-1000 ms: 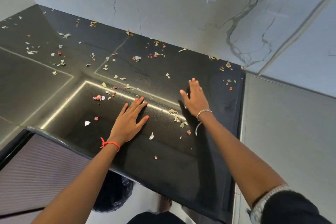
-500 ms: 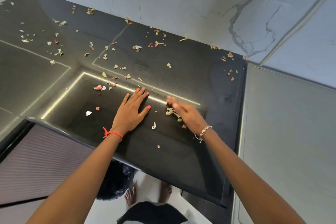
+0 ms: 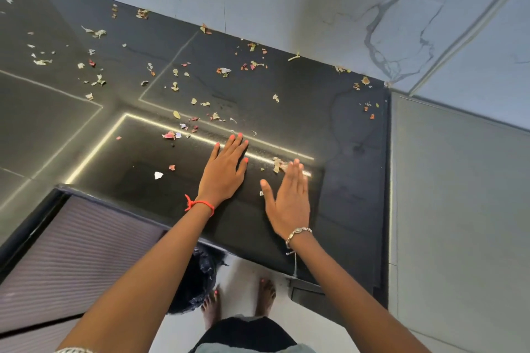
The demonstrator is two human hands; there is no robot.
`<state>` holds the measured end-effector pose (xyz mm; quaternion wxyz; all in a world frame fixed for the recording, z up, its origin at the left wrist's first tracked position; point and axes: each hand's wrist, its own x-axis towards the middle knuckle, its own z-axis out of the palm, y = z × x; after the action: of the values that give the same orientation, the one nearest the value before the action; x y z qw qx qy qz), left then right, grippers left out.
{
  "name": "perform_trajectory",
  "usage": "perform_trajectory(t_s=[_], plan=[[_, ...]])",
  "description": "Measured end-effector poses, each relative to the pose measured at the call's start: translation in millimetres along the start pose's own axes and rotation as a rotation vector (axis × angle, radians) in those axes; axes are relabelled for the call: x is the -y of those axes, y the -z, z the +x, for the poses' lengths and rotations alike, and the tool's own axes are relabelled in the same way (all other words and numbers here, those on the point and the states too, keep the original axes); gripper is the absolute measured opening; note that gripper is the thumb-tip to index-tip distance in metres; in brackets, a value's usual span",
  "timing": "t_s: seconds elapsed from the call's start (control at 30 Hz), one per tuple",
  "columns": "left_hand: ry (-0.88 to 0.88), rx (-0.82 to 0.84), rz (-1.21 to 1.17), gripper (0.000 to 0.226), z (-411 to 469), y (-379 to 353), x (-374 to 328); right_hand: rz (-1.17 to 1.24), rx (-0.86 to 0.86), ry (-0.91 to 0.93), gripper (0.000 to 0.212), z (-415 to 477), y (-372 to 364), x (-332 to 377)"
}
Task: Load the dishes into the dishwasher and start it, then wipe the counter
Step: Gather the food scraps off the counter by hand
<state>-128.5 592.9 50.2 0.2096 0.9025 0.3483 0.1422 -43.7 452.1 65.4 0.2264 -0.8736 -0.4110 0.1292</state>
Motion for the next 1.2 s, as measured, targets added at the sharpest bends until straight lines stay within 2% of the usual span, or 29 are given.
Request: perform_trajectory(t_s=[0.07, 0.17, 0.23, 0.33, 0.57, 0.83, 0.97, 1.07, 1.2], plan=[[-0.007, -0.004, -0.004, 0.047, -0.1, 0.5, 0.0, 0.129, 0.019, 0.054, 0.077, 13.2, 1.2, 6.6], [-0.003, -0.014, -0.006, 0.046, 0.4, 0.1, 0.0, 0.208, -0.051, 0.013, 0.060, 42.8, 7.2, 0.9], [-0.007, -0.017, -0.003, 0.046, 0.1, -0.3, 0.4, 0.158, 0.018, 0.064, 0.056, 59.5, 8.4, -2.3], [-0.014, -0.018, 0.007, 0.046, 0.5, -1.0, 1.8, 0.018, 0.153, 0.239, 0.049, 68.4, 3.9, 0.0], [-0.023, -0.012, 0.005, 0.045, 0.0, -1.0, 1.9, 0.052, 0.317, 0.465, 0.043, 29.1, 4.4, -1.1], [-0.021, -0.007, -0.017, 0.046, 0.4, -1.9, 2.7, -0.089, 0.328, 0.604, 0.049, -21.2, 14.0, -22.8], [-0.027, 0.002, -0.024, 0.046, 0.8, -1.8, 2.9, -0.108, 0.229, 0.605, 0.044, -38.9, 10.7, -36.5], [-0.024, 0.008, -0.033, 0.046, 0.8, -1.5, 2.9, -0.114, 0.034, 0.593, 0.054, -46.7, 10.9, -38.3], [-0.018, 0.005, -0.109, 0.043, 0.0, -0.7, 2.4, -0.081, -0.135, 0.568, 0.041, -44.3, 9.7, -37.0]])
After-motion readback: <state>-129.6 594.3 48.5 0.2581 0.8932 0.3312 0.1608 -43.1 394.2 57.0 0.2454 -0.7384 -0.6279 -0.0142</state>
